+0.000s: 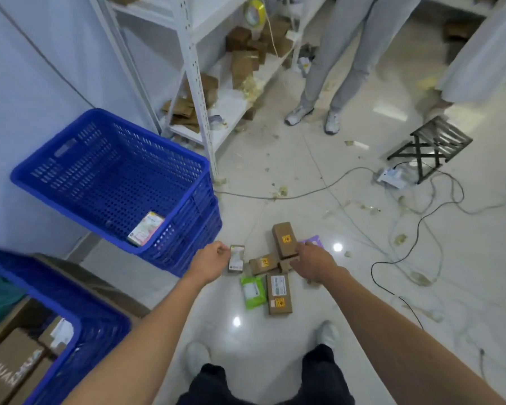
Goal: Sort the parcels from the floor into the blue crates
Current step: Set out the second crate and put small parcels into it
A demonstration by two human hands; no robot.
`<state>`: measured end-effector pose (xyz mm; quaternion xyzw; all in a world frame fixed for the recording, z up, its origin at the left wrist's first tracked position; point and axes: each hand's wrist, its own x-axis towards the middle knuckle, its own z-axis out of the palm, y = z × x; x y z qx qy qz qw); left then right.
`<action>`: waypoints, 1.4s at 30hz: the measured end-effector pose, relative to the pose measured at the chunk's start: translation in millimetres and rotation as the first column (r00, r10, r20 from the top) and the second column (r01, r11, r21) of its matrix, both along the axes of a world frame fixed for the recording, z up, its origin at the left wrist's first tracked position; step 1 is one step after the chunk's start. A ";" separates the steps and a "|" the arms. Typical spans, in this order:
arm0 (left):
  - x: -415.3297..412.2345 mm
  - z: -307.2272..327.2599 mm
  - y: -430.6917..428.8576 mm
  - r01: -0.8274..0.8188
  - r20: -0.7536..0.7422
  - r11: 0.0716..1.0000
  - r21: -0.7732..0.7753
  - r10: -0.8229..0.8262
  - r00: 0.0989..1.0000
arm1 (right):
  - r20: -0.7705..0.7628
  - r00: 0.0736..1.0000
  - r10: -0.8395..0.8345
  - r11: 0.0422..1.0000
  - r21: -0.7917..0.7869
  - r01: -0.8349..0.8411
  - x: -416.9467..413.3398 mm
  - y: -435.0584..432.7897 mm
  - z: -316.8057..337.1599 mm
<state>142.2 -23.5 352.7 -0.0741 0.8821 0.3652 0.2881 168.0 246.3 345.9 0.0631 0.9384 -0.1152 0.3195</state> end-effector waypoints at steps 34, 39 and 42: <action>-51.5 -571.1 233.0 -0.117 0.091 0.991 -0.072 0.123 0.988 | 0.021 0.950 -0.311 0.950 0.029 0.310 -29.6 242.0 -623.2; -63.4 -619.9 223.0 -0.085 0.068 0.994 -0.064 0.089 0.994 | -0.078 0.868 -0.490 0.866 0.072 0.495 -35.8 226.7 -683.5; -64.4 -622.9 218.4 -0.081 0.062 0.995 -0.061 0.084 0.995 | -0.163 0.825 -0.540 0.835 0.015 0.550 -35.8 227.2 -694.3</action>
